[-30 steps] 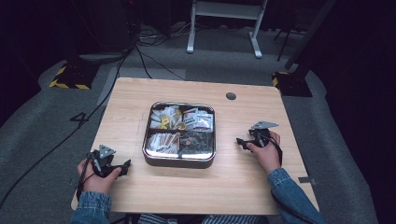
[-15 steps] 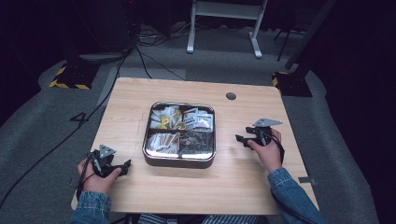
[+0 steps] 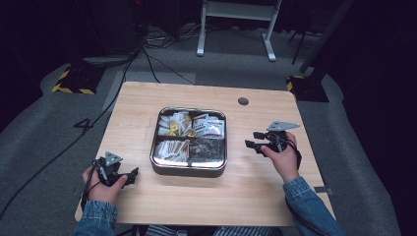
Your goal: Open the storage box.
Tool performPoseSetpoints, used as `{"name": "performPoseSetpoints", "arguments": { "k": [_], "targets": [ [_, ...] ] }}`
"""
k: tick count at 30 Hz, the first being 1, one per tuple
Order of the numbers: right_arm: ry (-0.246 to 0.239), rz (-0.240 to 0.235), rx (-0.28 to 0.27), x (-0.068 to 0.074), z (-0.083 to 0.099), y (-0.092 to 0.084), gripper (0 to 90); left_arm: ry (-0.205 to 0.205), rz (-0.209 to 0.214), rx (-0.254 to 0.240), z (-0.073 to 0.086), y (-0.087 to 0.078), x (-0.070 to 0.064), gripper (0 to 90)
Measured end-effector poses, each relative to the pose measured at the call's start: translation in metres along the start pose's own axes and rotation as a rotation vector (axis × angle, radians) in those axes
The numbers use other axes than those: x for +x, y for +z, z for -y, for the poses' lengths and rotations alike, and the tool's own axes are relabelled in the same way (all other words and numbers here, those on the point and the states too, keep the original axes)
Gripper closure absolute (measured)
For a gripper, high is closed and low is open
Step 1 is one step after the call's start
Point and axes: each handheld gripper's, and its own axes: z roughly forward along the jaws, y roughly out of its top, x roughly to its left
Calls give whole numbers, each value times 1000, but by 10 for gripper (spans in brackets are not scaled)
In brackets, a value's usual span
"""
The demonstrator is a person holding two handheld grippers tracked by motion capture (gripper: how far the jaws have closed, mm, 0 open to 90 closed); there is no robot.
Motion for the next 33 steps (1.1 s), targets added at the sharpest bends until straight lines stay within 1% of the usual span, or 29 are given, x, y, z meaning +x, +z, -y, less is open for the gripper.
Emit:
{"name": "performPoseSetpoints", "arguments": {
  "k": [7, 8, 9, 10, 14, 18, 19, 20, 22, 23, 24, 25, 26, 29, 31, 33],
  "targets": [
    [-34, -39, -15, 15, -15, 3, 434, -4, 2, -1, -1, 1, 0, 146],
    [-34, -39, -15, 15, -15, 3, 434, -4, 2, -1, -1, 1, 0, 146],
    [-37, -48, -18, 18, -17, 4, 434, -2, 0, -2, -1, 1, 0, 146],
    [-47, -65, -19, 23, -23, 6, 430, -1, 0, -2, -1, 2, 0, 146],
    [-61, -98, -23, 32, -33, 12, 413, -1, 0, -2, -1, 2, 0, 146],
    [-93, -122, -2, 42, -44, 22, 396, -1, 0, -3, -1, 2, 0, 146],
    [-93, -122, -2, 42, -44, 22, 396, -1, 0, -3, -1, 2, 0, 146],
    [-107, -133, 9, 47, -50, 28, 381, -2, 0, -2, -1, 2, 0, 146],
    [-111, -148, 20, 50, -56, 33, 384, -1, 0, -3, -1, 2, 0, 146],
    [-111, -148, 20, 50, -56, 33, 384, -1, 0, -3, -1, 2, 0, 146],
    [-119, -171, 37, 55, -63, 40, 395, -1, -1, -3, -1, 2, 0, 146],
    [-119, -171, 37, 55, -63, 40, 395, -1, -1, -3, -1, 2, 0, 147],
    [-148, -173, 52, 61, -69, 46, 395, -4, -2, -3, -1, 1, 0, 150],
    [-174, -184, 61, 69, -78, 55, 390, -4, -2, -3, -1, 1, 0, 152],
    [-185, -193, 56, 74, -84, 62, 387, -7, -3, -3, -1, 1, -1, 154],
    [-192, -197, 63, 77, -89, 68, 388, 2, -3, -6, 0, 0, -1, 160]
  ]
}}
